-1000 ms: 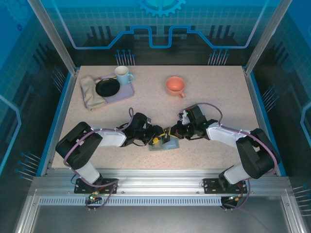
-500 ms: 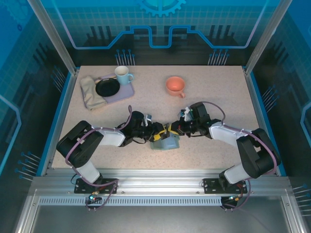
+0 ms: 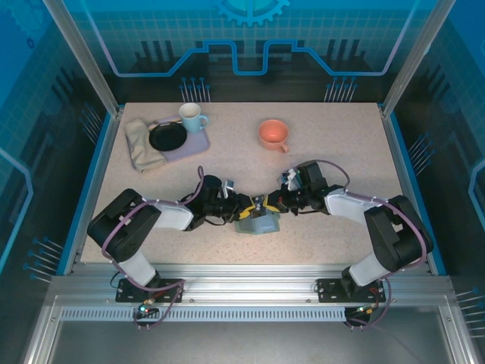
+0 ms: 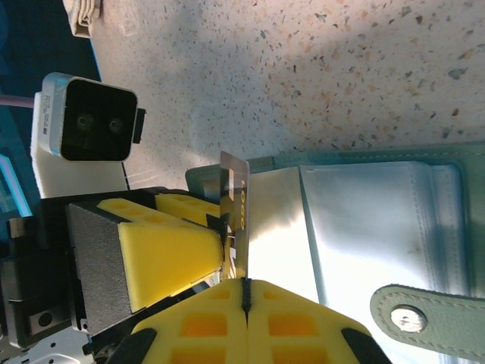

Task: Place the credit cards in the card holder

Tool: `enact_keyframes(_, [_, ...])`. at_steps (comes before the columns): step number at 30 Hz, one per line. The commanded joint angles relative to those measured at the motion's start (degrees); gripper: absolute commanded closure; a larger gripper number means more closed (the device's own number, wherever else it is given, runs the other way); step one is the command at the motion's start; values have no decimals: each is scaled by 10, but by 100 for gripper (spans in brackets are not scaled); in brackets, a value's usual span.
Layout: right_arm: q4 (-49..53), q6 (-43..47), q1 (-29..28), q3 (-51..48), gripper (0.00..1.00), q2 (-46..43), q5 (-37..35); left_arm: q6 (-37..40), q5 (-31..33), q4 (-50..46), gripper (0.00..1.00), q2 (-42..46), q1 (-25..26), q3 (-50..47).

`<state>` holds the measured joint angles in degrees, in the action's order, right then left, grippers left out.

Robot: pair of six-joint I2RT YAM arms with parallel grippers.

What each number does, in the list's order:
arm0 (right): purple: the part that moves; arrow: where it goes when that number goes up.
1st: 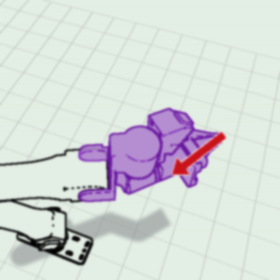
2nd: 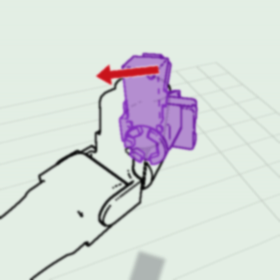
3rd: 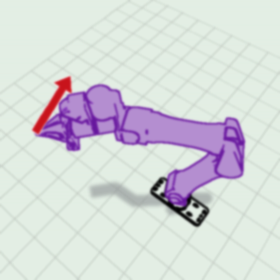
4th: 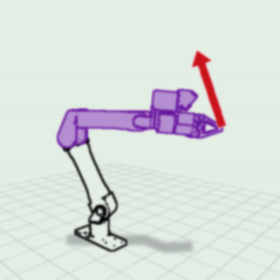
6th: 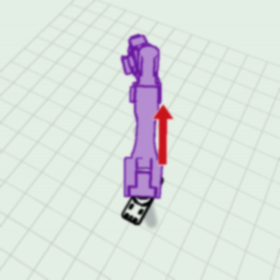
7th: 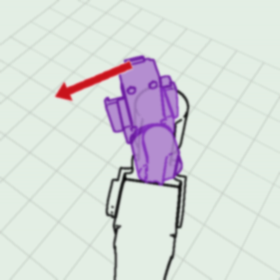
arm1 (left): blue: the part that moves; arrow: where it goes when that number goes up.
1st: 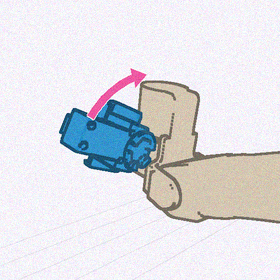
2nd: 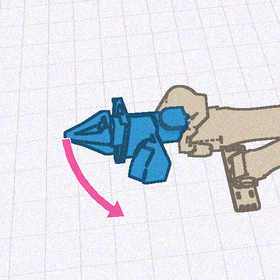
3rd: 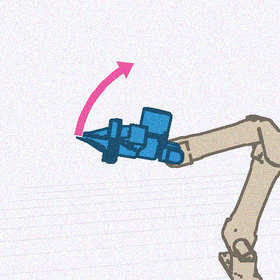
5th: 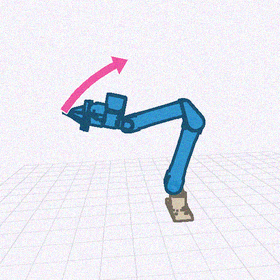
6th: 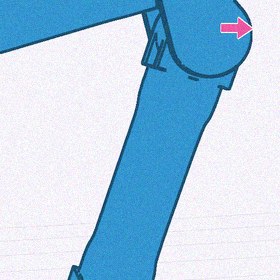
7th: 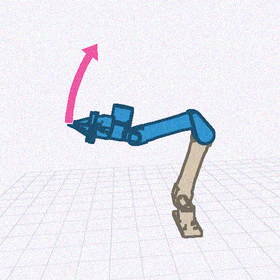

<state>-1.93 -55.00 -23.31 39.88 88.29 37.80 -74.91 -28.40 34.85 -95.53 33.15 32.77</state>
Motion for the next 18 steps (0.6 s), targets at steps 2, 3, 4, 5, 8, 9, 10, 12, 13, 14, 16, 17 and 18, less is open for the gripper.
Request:
enact_keyframes(2, [37,29,10,22,94,15,11,6,-16,12,78,19,-4,-5])
enact_keyframes(3, [39,31,9,22,93,16,12,6,-15,12,78,19,-4,-6])
enact_keyframes(4, [41,34,9,23,93,18,12,7,-15,13,79,20,-5,-7])
enact_keyframes(5, [42,36,10,24,93,18,12,7,-16,11,79,21,-5,-7])
enact_keyframes(8, [48,40,10,26,92,19,10,9,-16,9,83,24,-7,-10])
enact_keyframes(9, [50,42,10,27,92,21,12,11,-16,6,84,25,-8,-10])
enact_keyframes(10, [52,43,10,27,92,21,12,12,-17,4,85,27,-9,-9])
enact_keyframes(12, [53,45,10,28,92,21,13,14,-16,1,87,31,-10,-10])
enact_keyframes(13, [54,46,10,28,91,22,13,17,-16,-3,88,33,-10,-9])
enact_keyframes(14, [56,47,10,29,91,21,13,18,-15,-7,89,36,-10,-9])
enact_keyframes(16, [58,49,10,31,89,21,14,22,-14,-14,92,40,-10,-9])
enact_keyframes(17, [60,51,10,31,88,19,13,24,-14,-17,93,41,-10,-9])
enact_keyframes(18, [65,53,10,32,87,17,9,25,-13,-20,93,44,-10,-9])
